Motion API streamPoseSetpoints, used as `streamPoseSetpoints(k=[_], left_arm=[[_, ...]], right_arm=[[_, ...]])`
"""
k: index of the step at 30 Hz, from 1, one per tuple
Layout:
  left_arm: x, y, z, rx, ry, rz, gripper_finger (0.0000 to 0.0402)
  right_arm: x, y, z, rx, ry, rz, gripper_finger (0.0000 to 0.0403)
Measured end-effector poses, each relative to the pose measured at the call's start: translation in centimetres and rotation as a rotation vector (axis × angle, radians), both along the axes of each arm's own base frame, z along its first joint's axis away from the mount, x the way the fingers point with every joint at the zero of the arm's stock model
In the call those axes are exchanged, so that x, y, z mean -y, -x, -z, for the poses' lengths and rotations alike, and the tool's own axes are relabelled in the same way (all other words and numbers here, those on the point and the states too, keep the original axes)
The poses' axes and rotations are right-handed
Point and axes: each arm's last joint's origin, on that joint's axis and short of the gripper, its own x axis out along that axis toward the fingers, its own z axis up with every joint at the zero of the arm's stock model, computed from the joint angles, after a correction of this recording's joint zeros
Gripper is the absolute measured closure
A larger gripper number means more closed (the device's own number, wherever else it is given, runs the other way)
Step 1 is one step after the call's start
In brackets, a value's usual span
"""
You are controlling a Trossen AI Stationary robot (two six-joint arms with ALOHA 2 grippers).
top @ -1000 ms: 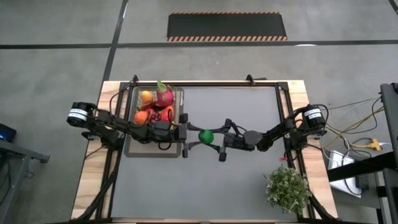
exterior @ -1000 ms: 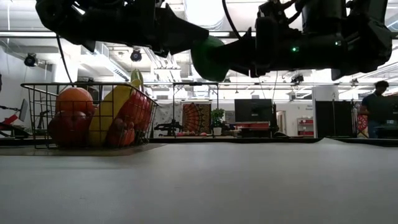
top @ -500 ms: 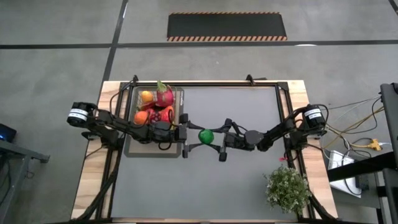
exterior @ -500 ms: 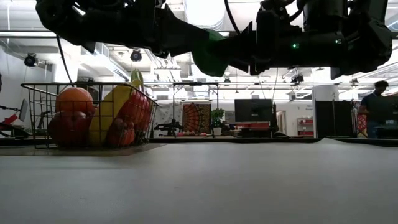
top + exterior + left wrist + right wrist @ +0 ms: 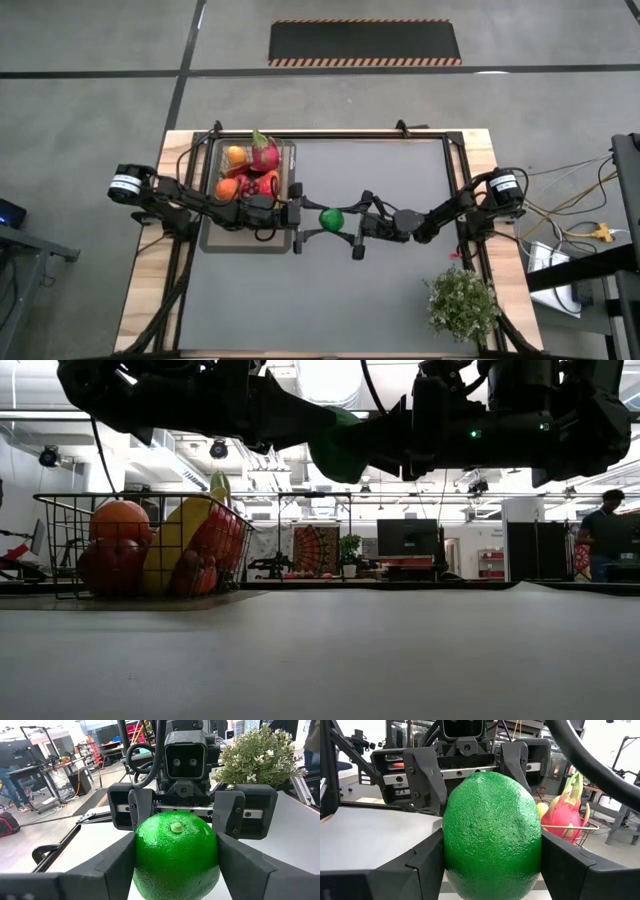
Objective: Build produce basket
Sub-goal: Put the green lime into the gold wire basket
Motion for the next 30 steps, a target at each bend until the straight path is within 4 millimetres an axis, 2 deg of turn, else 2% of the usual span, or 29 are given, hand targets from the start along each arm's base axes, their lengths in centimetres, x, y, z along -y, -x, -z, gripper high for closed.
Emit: streamPoseSetpoints(k=[5, 12, 15, 23, 30], left_arm=[[0.0, 0.0, 0.0, -0.001, 0.002, 0.0, 0.0173], [0.0, 0.0, 0.2, -0.016, -0.004, 0.001, 0.0173], [0.0, 0.0, 0.5, -0.042, -0.007, 0.001, 0.0173], [0.4, 0.8, 0.1, -0.097, -0.003, 0.009, 0.0174], [1.5, 3.7, -2.4, -0.209, -0.005, -0.033, 0.0174]], right_arm=[[0.0, 0.0, 0.0, -0.003, -0.018, -0.002, 0.0136], [0.0, -0.1, 0.0, 0.017, -0.13, -0.014, 0.0059], [0.0, 0.0, -0.2, 0.03, -0.174, -0.018, 0.0039], [0.1, 0.3, -1.6, 0.079, -0.225, -0.027, 0.0034], [0.2, 1.0, -3.2, 0.045, -0.26, -0.019, 0.0034]])
